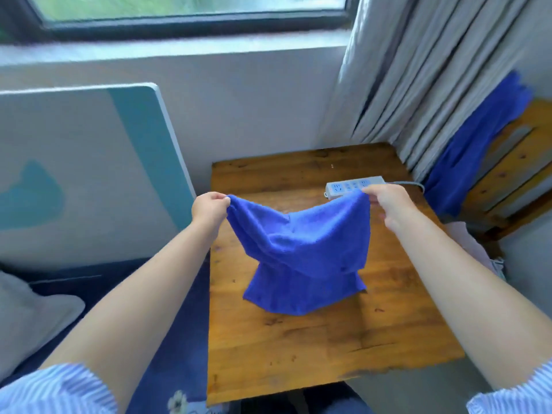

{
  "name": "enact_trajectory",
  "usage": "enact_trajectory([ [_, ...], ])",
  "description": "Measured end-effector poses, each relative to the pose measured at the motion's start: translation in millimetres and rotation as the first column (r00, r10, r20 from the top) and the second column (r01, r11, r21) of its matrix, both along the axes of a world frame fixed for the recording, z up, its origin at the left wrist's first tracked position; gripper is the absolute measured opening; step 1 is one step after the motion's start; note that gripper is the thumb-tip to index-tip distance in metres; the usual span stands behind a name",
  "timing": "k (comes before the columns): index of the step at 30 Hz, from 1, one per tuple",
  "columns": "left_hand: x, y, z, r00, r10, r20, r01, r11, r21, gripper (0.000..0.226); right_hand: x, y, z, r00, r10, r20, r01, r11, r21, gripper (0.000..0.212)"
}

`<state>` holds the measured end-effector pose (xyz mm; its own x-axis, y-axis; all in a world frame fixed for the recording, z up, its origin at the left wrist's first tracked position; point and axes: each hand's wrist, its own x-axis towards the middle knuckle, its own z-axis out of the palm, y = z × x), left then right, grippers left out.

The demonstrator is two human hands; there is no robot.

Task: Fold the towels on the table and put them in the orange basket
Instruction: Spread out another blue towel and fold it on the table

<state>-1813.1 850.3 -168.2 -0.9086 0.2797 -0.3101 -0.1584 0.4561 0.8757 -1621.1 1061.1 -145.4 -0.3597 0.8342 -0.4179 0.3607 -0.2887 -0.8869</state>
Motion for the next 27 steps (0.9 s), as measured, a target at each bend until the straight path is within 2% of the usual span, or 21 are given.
enact_trajectory([
  [2,-15.6,11.3,21.5,0.998,0.013,-0.069,-0.007,0.996,0.083,0.015,-25.5,11.0,21.7,0.999,0.016,-0.05,-0.012,0.997,0.078,0.018],
  [4,-31.6,23.6,45.0,0.989,0.059,-0.134,-0.036,0.986,0.164,0.014,-49.8,20.9,43.2,0.996,-0.004,-0.089,0.019,0.986,0.165,0.031],
  [8,-69.3,44.8,103.1,0.947,0.195,-0.255,-0.117,0.949,0.293,0.012,-94.8,39.3,91.3,0.964,-0.094,-0.25,0.144,0.97,0.193,0.033],
  [12,-94.1,49.0,137.8,0.886,0.349,-0.305,-0.214,0.891,0.4,0.012,-118.5,50.3,128.9,0.908,-0.147,-0.393,0.24,0.95,0.2,0.033],
  [15,-99.0,40.5,134.0,0.854,0.417,-0.31,-0.285,0.875,0.392,0.01,-121.4,52.7,135.3,0.891,-0.128,-0.436,0.238,0.949,0.208,0.032],
  [17,-95.0,32.1,119.5,0.851,0.406,-0.334,-0.312,0.901,0.3,0.018,-118.4,49.7,123.7,0.902,-0.1,-0.42,0.202,0.958,0.206,0.03],
  [20,-81.1,18.5,90.2,0.869,0.241,-0.432,-0.228,0.97,0.081,0.035,-108.4,41.9,92.7,0.942,-0.059,-0.331,0.147,0.958,0.247,0.031],
  [23,-59.5,5.6,55.3,0.933,-0.041,-0.358,0.015,0.997,-0.074,0.034,-89.0,38.1,47.7,0.99,-0.002,-0.142,0.054,0.931,0.361,0.035],
  [25,-43.9,-3.5,32.6,0.939,-0.267,-0.215,0.21,0.944,-0.254,0.025,-68.4,34.8,12.8,0.996,0.049,0.075,-0.077,0.899,0.431,0.036],
  [27,-28.7,-13.7,7.2,0.879,-0.475,-0.025,0.404,0.773,-0.49,0.026,-41.6,27.9,-23.4,0.947,0.12,0.299,-0.242,0.878,0.413,0.037],
])
